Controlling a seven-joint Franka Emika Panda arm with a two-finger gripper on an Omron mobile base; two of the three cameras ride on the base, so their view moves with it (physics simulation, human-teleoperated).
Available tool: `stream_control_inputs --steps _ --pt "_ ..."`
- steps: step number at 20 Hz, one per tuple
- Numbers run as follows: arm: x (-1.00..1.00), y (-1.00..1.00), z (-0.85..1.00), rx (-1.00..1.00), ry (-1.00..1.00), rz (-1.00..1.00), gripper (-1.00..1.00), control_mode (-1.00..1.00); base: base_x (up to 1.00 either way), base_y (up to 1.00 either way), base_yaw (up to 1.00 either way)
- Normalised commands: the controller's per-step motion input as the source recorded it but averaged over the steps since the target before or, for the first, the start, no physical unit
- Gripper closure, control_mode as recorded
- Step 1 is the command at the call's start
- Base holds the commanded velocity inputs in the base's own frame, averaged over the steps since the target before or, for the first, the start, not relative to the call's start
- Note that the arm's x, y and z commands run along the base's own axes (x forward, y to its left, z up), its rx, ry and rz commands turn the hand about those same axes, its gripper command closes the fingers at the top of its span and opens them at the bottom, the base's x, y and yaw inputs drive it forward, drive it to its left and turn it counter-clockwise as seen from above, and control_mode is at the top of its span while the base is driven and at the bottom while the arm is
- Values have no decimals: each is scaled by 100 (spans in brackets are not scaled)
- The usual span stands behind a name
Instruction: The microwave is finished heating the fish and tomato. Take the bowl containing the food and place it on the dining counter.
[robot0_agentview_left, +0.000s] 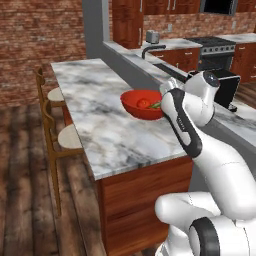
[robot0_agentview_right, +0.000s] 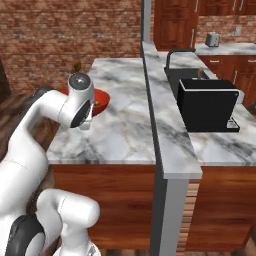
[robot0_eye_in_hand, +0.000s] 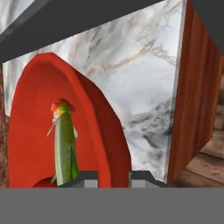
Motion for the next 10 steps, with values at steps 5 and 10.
stream_control_inputs --steps 5,10 --pt "100 31 -32 -6 0 -9 100 -100 0 0 0" --pt "100 19 -66 -6 0 -7 100 -100 0 0 0"
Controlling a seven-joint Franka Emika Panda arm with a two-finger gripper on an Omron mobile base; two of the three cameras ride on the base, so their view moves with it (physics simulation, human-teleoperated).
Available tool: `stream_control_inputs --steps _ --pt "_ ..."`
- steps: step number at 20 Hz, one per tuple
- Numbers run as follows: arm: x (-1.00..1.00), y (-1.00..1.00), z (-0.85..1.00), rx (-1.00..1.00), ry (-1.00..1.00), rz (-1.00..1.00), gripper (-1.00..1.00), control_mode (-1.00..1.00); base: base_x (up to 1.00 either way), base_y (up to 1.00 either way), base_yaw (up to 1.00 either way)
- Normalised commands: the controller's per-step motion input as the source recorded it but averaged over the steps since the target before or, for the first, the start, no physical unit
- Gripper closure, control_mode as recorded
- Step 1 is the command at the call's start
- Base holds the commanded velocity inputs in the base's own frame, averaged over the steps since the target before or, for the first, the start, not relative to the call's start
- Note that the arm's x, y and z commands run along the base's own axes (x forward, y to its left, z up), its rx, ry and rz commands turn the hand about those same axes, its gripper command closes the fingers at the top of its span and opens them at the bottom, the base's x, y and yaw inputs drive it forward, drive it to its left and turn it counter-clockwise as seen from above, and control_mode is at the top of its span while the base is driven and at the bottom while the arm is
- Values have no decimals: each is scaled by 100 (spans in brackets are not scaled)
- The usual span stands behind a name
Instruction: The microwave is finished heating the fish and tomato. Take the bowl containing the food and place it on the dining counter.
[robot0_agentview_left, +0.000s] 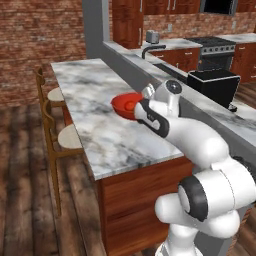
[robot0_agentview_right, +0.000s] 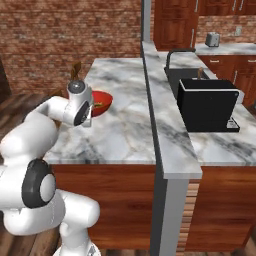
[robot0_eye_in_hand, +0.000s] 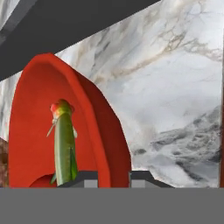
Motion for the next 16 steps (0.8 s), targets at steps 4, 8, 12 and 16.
stream_control_inputs --steps 4,8,12,16 --pt "100 8 -78 -5 1 -6 100 -100 0 0 0" --pt "100 8 -58 -5 2 -6 100 -100 0 0 0" --pt "95 5 -49 -4 4 -3 100 -100 0 0 0" --pt "68 0 -47 -3 6 0 100 -100 0 0 0"
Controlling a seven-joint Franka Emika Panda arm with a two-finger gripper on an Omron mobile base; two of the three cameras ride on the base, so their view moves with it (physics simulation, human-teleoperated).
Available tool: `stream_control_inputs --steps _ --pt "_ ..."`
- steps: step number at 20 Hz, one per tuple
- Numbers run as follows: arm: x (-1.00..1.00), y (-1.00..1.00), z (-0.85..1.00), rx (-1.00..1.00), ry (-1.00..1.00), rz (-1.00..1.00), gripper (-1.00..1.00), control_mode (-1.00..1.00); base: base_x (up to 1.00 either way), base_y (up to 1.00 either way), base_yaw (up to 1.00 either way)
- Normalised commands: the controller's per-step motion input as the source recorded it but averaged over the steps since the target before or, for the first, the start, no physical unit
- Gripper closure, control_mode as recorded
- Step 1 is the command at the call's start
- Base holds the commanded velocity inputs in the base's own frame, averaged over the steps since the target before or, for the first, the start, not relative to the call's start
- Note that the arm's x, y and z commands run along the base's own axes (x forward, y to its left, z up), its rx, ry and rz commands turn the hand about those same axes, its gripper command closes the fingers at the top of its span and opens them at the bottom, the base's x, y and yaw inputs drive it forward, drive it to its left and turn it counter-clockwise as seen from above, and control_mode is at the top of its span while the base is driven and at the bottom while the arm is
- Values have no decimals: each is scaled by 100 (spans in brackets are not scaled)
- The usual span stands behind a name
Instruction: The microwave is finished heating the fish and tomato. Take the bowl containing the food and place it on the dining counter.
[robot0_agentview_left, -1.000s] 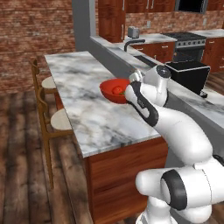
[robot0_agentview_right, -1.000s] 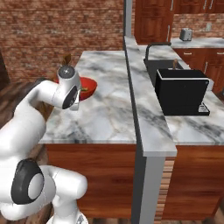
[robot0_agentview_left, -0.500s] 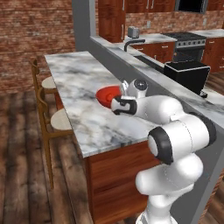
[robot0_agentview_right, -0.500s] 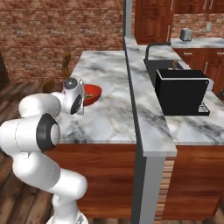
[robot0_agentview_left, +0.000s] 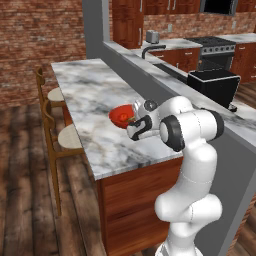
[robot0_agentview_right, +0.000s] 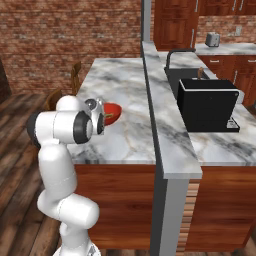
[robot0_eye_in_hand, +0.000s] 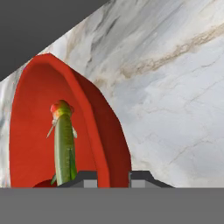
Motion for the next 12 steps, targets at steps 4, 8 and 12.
stream_control_inputs --steps 4,8,12 --pt "34 1 -4 0 3 -2 100 -100 0 0 0" --pt "7 4 5 0 3 -7 -100 -100 0 0 0" --pt "-8 0 39 0 1 -8 -100 -100 0 0 0"
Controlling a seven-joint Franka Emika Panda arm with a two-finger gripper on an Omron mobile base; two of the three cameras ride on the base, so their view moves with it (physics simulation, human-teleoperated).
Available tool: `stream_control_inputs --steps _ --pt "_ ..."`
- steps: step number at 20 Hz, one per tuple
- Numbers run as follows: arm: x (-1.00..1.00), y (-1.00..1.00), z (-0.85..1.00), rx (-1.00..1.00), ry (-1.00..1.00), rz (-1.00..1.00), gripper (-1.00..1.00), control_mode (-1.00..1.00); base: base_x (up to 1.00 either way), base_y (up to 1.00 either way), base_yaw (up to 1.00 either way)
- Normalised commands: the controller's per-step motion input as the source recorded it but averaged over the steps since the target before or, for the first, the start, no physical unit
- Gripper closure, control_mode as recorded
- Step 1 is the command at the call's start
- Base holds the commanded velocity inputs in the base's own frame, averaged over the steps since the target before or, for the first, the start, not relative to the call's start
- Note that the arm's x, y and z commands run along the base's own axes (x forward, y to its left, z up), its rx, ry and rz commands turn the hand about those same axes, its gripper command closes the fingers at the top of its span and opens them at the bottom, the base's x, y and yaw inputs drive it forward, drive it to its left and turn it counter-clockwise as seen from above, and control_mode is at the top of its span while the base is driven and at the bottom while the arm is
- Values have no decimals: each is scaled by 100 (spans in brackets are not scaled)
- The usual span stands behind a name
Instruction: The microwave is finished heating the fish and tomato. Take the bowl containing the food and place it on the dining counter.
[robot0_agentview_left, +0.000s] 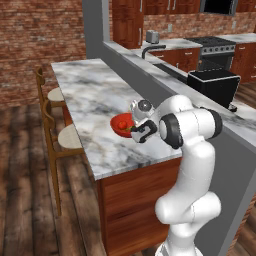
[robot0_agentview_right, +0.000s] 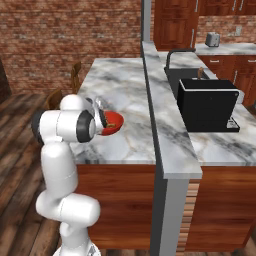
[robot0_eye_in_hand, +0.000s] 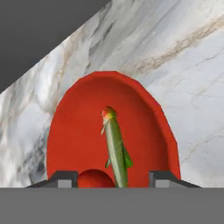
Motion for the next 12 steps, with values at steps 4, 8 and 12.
stream_control_inputs --steps 4,8,12 --pt "-37 0 61 4 0 -9 -100 -100 0 0 0" --pt "-64 0 92 7 0 -9 -100 -100 0 0 0" --pt "-90 0 100 11 0 -8 -100 -100 0 0 0"
